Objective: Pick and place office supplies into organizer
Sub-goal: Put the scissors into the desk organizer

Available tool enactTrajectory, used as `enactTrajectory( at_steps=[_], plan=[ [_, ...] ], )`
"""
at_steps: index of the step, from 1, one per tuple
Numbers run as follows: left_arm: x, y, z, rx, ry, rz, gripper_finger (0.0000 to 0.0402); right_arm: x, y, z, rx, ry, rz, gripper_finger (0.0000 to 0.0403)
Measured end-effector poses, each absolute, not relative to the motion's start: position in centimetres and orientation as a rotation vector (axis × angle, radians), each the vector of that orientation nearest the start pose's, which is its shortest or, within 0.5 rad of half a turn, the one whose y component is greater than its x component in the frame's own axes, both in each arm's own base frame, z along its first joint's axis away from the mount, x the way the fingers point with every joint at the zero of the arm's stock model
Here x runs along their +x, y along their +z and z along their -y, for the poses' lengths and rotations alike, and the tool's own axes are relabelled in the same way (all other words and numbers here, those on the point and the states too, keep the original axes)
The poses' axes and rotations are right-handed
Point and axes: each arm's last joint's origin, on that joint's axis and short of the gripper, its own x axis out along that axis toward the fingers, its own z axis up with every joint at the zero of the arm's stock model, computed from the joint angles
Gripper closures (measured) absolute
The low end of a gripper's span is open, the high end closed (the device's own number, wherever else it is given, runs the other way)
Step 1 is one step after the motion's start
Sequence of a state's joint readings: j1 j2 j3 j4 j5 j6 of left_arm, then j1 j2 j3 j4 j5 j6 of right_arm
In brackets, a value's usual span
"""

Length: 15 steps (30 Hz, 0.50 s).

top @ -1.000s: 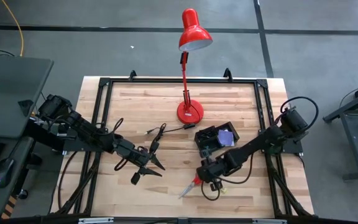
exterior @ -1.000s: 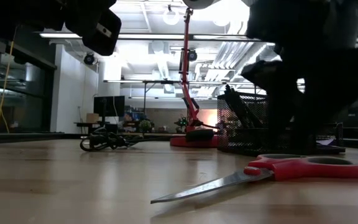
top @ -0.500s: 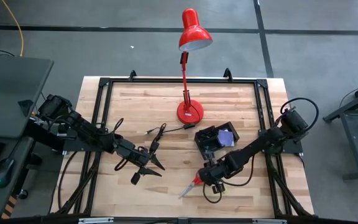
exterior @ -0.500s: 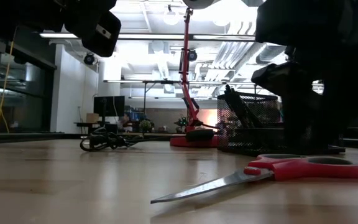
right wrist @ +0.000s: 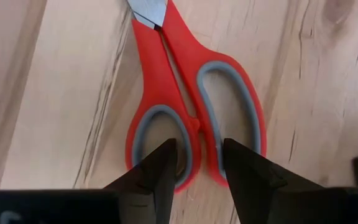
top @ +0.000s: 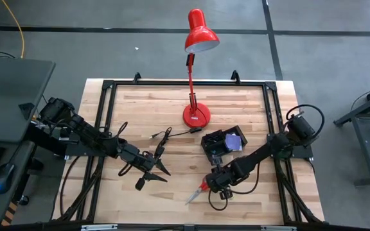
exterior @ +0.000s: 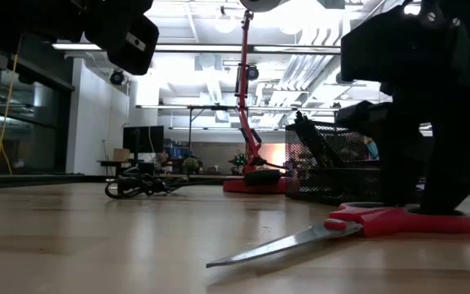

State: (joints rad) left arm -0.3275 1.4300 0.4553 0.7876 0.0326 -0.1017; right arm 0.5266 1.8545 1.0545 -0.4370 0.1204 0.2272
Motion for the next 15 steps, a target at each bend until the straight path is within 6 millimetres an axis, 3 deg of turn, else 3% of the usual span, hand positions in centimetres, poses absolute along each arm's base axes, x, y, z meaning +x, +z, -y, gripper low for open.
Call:
enactTrajectory(
  at_steps=[8, 15],
  plan=[
    [25.08, 17.78, 8.62, -0.071, -0.349, -0.204, 0.0286, 29.47, 13.08, -16.76, -0.182, 0.211, -1.215, 0.0284],
    [25.08, 17.80, 8.62, -0.069, -0.349, -0.202, 0.0286, 29.51, 13.03, -16.67, -0.166, 0.197, -1.218, 0.0372]
  ],
)
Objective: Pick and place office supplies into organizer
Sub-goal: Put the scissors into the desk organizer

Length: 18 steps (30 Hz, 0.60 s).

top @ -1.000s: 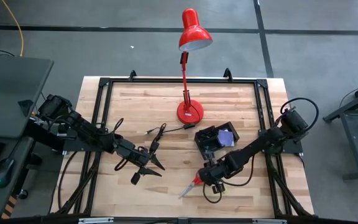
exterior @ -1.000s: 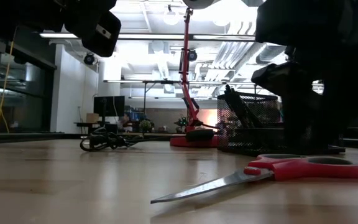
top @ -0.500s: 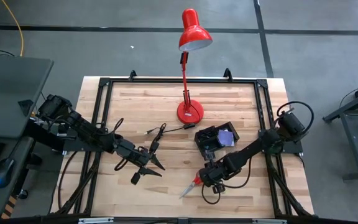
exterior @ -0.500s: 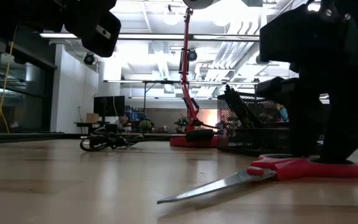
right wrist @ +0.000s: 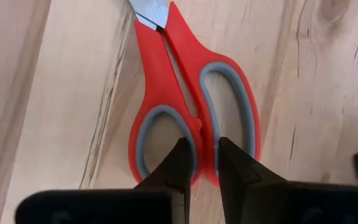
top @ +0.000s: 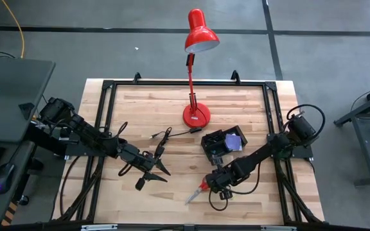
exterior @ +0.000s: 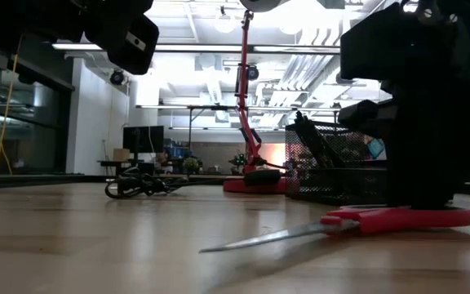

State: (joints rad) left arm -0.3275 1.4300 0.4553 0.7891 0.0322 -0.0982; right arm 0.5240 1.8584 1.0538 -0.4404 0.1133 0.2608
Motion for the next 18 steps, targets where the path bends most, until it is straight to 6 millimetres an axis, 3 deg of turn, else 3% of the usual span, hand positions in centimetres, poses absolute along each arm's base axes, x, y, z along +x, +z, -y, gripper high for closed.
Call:
enactTrajectory(
  at_steps=[9, 18],
  plan=[
    [25.1, 17.8, 8.6, -0.069, -0.349, -0.202, 0.0286, 29.6, 13.3, -16.9, -0.177, 0.151, -1.188, 0.0374],
    [25.1, 17.8, 8.6, -0.069, -0.346, -0.202, 0.0286, 29.8, 15.6, -18.4, -0.336, 0.082, -1.170, 0.0386]
  ],
)
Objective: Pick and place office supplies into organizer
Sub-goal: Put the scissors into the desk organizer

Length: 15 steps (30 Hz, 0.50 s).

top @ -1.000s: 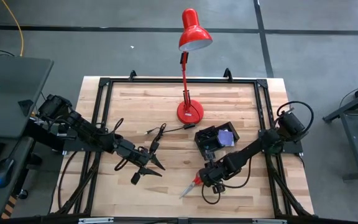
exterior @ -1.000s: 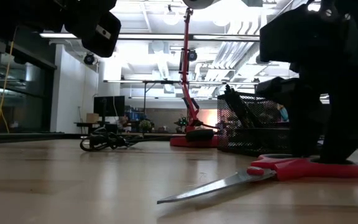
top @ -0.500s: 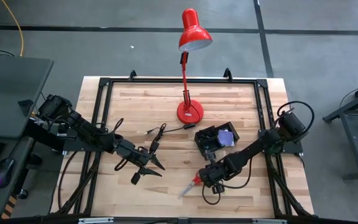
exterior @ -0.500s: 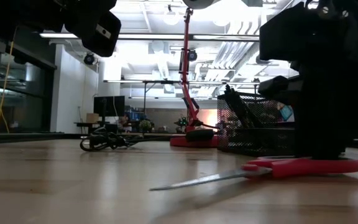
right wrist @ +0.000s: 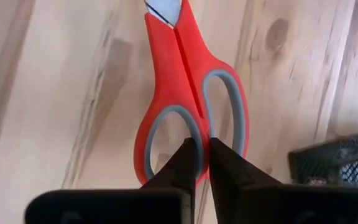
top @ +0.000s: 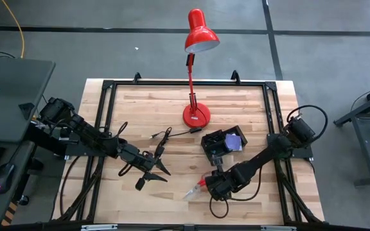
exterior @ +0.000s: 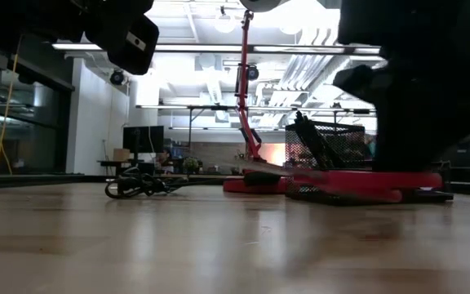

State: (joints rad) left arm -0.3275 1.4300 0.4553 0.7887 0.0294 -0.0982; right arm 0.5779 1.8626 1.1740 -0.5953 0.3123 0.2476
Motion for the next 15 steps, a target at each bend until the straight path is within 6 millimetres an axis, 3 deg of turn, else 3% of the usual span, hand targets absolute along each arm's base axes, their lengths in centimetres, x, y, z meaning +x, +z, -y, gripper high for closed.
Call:
enactTrajectory(
  at_steps=[15],
  plan=[
    [25.13, 17.62, 8.35, -0.060, -0.252, -0.213, 0.0286, 29.29, 16.32, -18.94, -0.360, 0.037, -1.192, 0.0400]
  ],
)
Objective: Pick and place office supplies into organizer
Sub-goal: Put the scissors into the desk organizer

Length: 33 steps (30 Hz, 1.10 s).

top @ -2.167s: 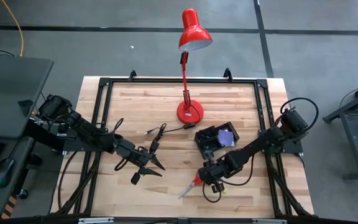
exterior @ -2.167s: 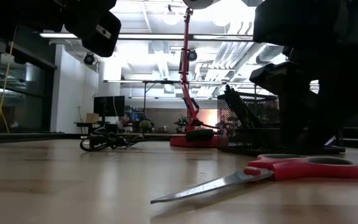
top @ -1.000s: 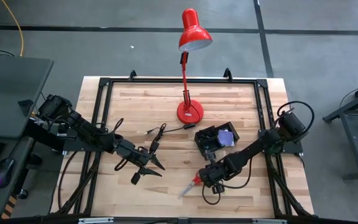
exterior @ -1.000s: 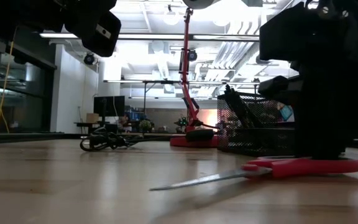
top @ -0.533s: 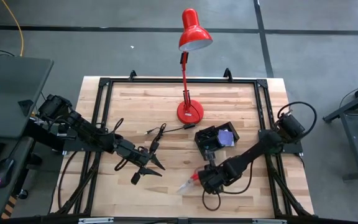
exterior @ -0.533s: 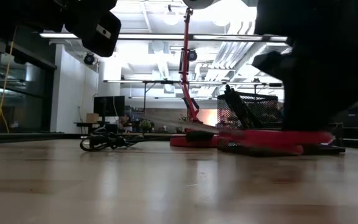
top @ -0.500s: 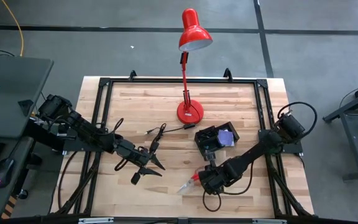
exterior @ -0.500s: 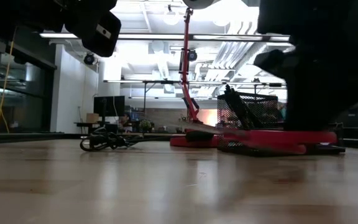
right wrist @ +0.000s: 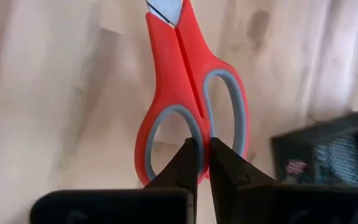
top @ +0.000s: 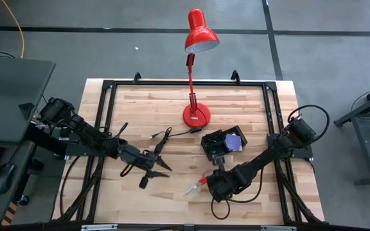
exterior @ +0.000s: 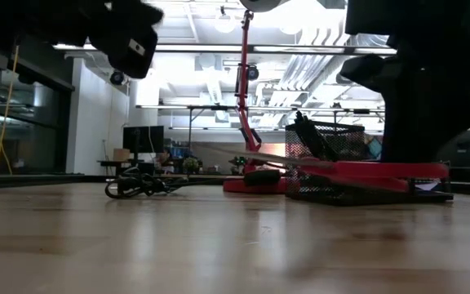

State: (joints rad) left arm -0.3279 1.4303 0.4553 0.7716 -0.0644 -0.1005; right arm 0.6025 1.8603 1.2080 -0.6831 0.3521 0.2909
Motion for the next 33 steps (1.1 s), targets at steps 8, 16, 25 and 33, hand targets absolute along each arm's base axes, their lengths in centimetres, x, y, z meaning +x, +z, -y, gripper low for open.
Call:
enactTrajectory(
  at_steps=[8, 16, 25, 33],
  plan=[
    [25.1, 16.9, 7.5, -0.178, -0.008, -0.270, 0.0286, 28.2, 16.3, -19.2, -0.462, -0.047, -1.197, 0.0399],
    [25.2, 16.9, 7.6, -0.392, -0.112, -0.311, 0.0286, 27.8, 16.6, -19.8, -0.590, -0.092, -1.118, 0.0400],
    [25.2, 17.0, 7.8, -0.776, -0.111, -0.349, 0.0286, 28.0, 17.3, -20.0, -0.846, -0.166, -0.999, 0.0399],
    [26.2, 18.5, 8.1, -0.860, -0.104, -0.322, 0.0286, 29.9, 19.2, -19.4, -0.942, -0.203, -0.952, 0.0400]
  ],
)
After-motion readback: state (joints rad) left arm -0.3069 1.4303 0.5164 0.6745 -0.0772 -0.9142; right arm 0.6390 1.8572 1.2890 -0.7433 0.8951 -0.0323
